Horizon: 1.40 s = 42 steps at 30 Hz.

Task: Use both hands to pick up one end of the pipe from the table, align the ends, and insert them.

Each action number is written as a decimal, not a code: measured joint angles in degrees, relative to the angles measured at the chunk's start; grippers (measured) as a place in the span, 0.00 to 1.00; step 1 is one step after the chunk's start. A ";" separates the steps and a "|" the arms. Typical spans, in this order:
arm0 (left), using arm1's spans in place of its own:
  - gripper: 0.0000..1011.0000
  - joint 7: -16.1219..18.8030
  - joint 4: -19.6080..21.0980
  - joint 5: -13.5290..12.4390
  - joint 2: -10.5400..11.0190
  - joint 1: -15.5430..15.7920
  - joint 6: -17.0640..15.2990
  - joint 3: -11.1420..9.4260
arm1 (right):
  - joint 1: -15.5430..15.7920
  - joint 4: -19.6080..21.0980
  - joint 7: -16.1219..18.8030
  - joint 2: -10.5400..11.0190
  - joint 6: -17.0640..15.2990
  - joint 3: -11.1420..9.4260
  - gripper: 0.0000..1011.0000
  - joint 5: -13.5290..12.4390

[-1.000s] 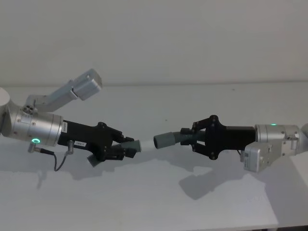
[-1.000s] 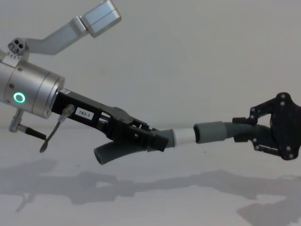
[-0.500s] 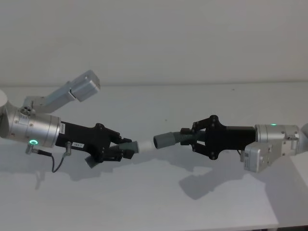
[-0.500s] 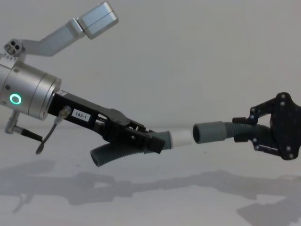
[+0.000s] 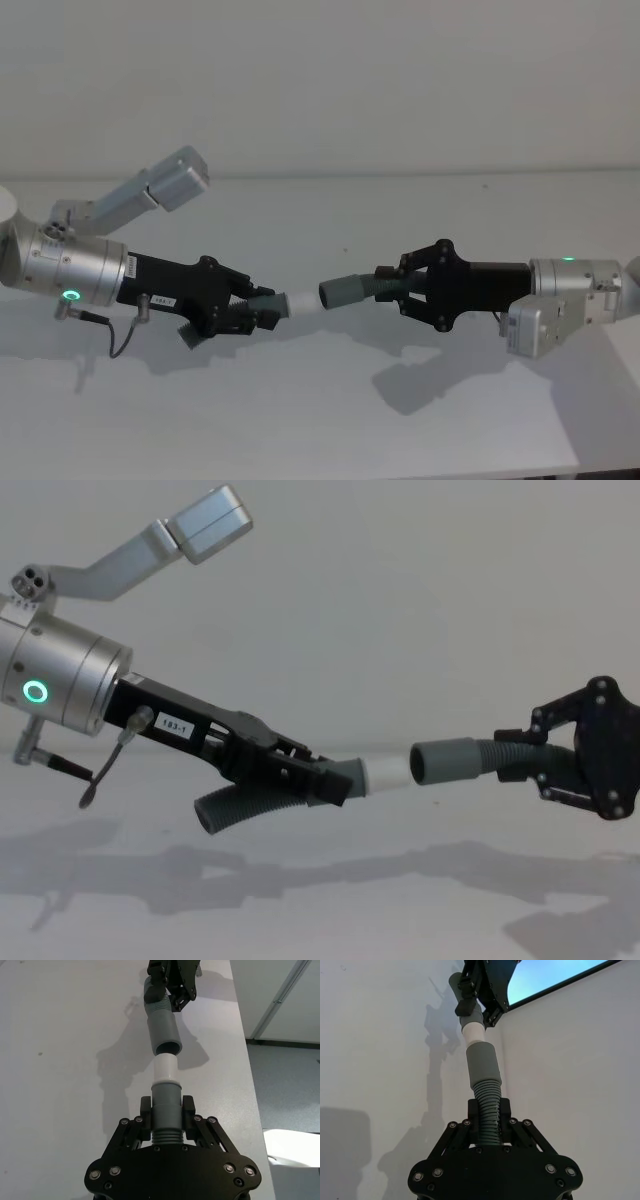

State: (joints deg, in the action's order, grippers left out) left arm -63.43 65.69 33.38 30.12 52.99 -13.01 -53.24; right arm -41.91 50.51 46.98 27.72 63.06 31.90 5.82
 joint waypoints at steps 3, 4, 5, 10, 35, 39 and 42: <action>0.32 -0.05 -0.17 -0.04 -0.14 0.05 0.11 0.00 | 0.00 0.00 0.00 0.00 0.00 0.00 0.21 0.00; 0.32 -0.08 -0.28 -0.06 -0.23 0.07 0.17 0.00 | 0.00 0.00 0.00 0.00 0.00 0.00 0.21 0.00; 0.32 -0.13 -0.38 -0.09 -0.29 0.10 0.23 0.00 | 0.00 0.00 0.00 0.00 0.00 0.00 0.21 0.00; 0.32 -0.22 -0.60 -0.15 -0.48 0.19 0.35 0.00 | 0.00 0.00 0.00 0.00 0.00 0.00 0.21 0.00; 0.32 -0.67 -1.76 -0.46 -1.52 0.66 0.98 -0.06 | 0.00 0.00 0.00 0.00 0.00 0.00 0.21 0.00; 0.32 -0.67 -1.76 -0.46 -1.56 0.69 1.01 -0.06 | 0.00 0.00 0.00 0.00 0.00 -0.01 0.21 0.00; 0.32 -0.66 -1.74 -0.47 -1.58 0.70 1.01 -0.05 | 0.00 0.00 0.00 0.00 0.00 -0.01 0.21 0.00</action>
State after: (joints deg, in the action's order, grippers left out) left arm -64.09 63.95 32.91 28.54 53.69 -12.00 -53.29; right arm -41.91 50.51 46.98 27.72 63.06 31.89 5.81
